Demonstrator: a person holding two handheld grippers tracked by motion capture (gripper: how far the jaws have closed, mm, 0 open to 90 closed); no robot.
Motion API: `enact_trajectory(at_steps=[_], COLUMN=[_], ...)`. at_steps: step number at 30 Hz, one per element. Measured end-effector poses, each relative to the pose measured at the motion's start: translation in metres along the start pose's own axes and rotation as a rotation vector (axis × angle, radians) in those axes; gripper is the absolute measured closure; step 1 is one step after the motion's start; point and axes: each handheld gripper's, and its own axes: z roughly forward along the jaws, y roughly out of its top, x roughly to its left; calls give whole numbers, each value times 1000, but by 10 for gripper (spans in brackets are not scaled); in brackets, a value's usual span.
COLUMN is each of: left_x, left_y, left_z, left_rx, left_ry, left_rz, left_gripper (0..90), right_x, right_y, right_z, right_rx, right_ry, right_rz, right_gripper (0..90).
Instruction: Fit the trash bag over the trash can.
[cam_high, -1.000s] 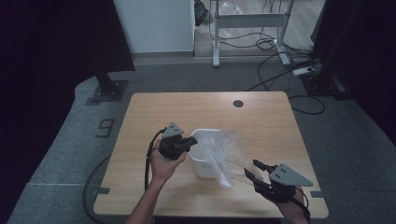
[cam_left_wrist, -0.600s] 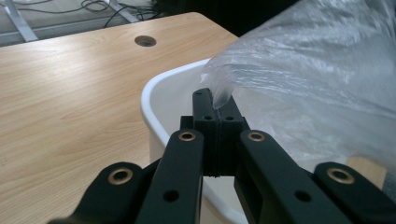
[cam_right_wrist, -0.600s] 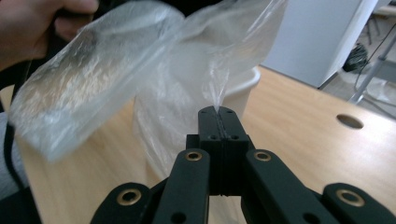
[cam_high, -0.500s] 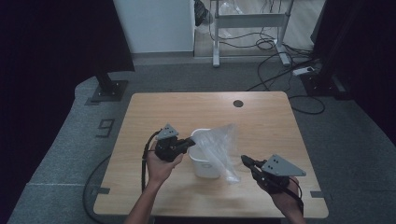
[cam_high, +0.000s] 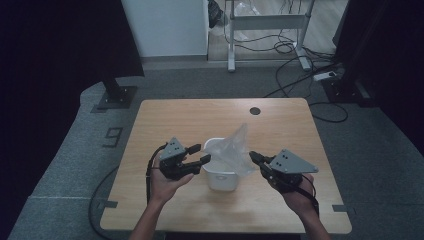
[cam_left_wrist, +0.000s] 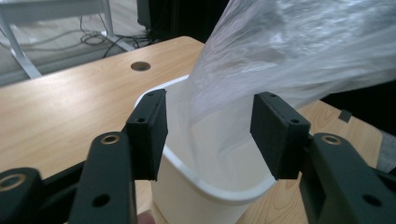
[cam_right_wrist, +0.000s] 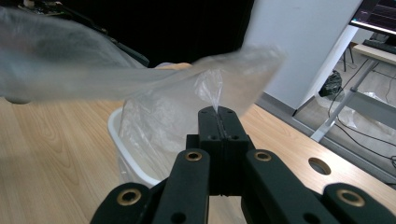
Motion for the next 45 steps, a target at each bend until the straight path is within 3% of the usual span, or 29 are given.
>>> enact_trajectory(at_steps=[2,5,14,19,24,31,34,38,42,45], left_x=[-4,-10,-15,-13,-7,-3,-3,-4,-5,-7], left_y=[2,7,5,-1,-8,-17,-19,-18,-11,-5], left_z=[2,8,28,30,28,20,18,11,3,-3], left_rx=[3,4,27,21,44,71,74,26,-10,-26], left_ry=[-7,-7,-19,18,33,3,-23,-37,-51,-54], left_rz=[24,45,45,27,-1,-28,-27,-24,-40,-28], left_gripper=[466,544,854,900,900,864,748,544,491,464], right_x=[1,3,3,-2,-9,-9,-9,-9,-10,-11], right_y=[2,4,-7,-15,-21,-35,-40,-41,-38,-39], right_z=[2,5,13,9,7,21,25,25,23,22], right_rx=[3,8,42,49,52,94,105,109,103,105], right_ry=[5,15,25,10,-9,-2,-3,-10,-13,-15], right_rz=[-5,-10,-9,3,21,30,37,35,26,24], right_gripper=[892,891,891,890,890,889,886,886,885,885])
